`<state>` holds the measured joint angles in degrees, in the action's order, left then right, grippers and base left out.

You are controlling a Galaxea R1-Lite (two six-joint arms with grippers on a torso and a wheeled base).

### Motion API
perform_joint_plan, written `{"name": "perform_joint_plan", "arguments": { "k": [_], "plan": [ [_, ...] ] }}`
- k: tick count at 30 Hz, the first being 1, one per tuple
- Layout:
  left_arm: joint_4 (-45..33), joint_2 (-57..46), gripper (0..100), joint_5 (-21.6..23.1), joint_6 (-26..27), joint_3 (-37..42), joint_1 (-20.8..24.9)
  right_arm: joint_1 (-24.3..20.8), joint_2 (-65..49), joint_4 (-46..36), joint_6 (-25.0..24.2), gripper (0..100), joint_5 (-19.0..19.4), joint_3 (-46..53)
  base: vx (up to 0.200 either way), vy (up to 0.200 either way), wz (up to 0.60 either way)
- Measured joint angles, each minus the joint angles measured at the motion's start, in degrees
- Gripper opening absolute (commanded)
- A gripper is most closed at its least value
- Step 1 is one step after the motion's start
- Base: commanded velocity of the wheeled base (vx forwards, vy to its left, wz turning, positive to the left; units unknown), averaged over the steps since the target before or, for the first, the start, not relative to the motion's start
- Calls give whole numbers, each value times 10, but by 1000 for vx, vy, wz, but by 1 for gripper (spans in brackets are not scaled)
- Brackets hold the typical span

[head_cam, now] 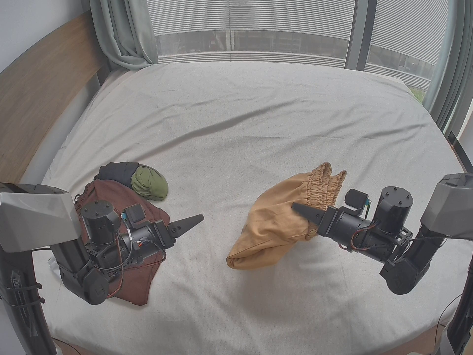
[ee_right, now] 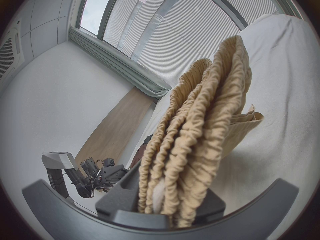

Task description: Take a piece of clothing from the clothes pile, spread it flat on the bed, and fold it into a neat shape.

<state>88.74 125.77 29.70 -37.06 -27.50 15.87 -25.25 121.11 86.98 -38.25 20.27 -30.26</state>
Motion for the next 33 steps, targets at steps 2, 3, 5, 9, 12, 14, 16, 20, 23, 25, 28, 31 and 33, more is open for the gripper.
{"name": "perform_joint_plan", "arguments": {
  "k": [2, 3, 5, 9, 12, 14, 16, 20, 23, 25, 28, 31, 33],
  "plan": [
    [0, -1, 100, 0, 0, 0, 0, 0, -7, -12, -1, 0, 0, -10, 0, 0, 0],
    [0, -2, 100, 0, 0, 0, 0, 0, -11, -22, -2, 0, 0, -17, 0, 0, 0],
    [0, -2, 100, 0, 0, 0, 0, 0, -18, -40, -2, 0, 0, -28, 0, 0, 0],
    [0, -2, 100, 0, 0, 0, 0, 2, -32, -89, -2, 0, 0, -63, 0, 0, 0],
    [0, -2, 100, 0, 0, 0, 0, 4, -40, -129, -3, 0, 0, -96, 0, 0, 0],
    [0, -2, 100, 0, 0, -1, 0, 5, -45, -152, -3, 0, 0, -121, 0, 0, 0],
    [0, -2, 100, 0, 1, -1, 0, 6, -48, -169, -2, 0, 0, -145, 0, 0, 0],
    [0, -4, 100, 0, 2, -1, 0, 6, -51, -192, -2, 0, 0, -181, 0, 0, 0],
    [0, -4, 100, 0, 1, -2, 0, 6, -50, -202, -2, 0, -1, -195, 0, 0, 0],
    [0, -4, 100, 0, 1, -4, 0, 8, -49, -209, -2, 0, 0, -205, 0, 0, 0],
    [0, -4, 100, 0, 1, -4, 0, 13, -48, -216, -2, 0, -1, -217, 0, 0, 0],
    [0, -3, 100, 0, 2, -4, 0, 19, -45, -224, -2, 0, -1, -231, 0, 0, 0],
    [0, -3, 100, 0, 2, -4, 0, 26, -39, -235, -2, 0, 0, -250, 0, 0, 0]
  ]
}}
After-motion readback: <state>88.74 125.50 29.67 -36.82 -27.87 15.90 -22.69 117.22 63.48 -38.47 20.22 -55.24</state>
